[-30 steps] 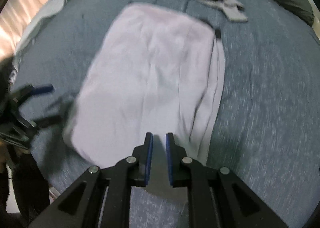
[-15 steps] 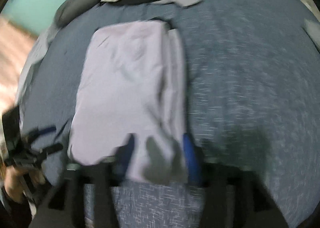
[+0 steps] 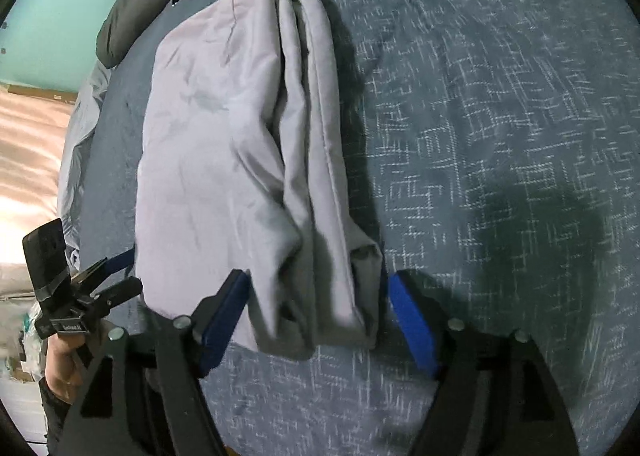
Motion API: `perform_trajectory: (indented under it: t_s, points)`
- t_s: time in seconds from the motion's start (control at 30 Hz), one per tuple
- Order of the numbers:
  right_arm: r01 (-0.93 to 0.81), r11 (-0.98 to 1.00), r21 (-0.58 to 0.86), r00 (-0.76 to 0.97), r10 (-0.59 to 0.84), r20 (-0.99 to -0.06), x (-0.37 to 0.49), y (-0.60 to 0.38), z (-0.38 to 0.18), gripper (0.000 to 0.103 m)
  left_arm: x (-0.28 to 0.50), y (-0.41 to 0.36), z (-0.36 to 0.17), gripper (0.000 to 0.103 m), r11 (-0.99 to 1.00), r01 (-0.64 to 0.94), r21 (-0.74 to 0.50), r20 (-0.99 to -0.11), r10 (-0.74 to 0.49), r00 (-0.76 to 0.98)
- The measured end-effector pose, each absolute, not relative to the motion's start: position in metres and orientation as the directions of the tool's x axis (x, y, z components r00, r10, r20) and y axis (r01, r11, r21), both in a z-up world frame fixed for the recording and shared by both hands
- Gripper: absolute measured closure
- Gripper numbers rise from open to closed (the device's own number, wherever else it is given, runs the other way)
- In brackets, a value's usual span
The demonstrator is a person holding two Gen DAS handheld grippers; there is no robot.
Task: Fold clothes
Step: 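Grasp the grey strip's end with both grippers side by side, then hold the strip's end with both grippers and lift it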
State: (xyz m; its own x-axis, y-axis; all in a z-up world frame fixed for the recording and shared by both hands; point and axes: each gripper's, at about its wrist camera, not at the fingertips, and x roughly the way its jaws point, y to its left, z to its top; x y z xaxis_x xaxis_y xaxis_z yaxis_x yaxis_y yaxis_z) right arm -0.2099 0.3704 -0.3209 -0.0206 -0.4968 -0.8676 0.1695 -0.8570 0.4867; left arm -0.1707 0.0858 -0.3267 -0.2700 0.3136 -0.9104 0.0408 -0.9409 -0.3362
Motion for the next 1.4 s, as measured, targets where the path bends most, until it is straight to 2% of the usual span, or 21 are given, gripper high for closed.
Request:
perform_trajectory:
  t_s: [0.57, 1.03, 1.4]
  points:
    - [0.213, -0.833, 0.511, -0.024, -0.527, -0.850, -0.208, 0.354, -0.329, 0.029, -0.171, 0.082, -0.359, 0.000, -0.872, 0.123, -0.474, -0.857, 0.423, -0.295]
    - [0.214, -0.821, 0.529, -0.028, -0.546, -0.837, -0.204, 0.395, -0.328, 0.029, -0.171, 0.096, -0.362, 0.000, -0.867, 0.119, -0.484, -0.847, 0.430, -0.312]
    - [0.217, -0.817, 0.535, -0.027, -0.553, -0.833, -0.218, 0.385, -0.335, 0.029, -0.167, 0.104, -0.369, 0.000, -0.886, 0.093, -0.454, -0.856, 0.405, -0.320]
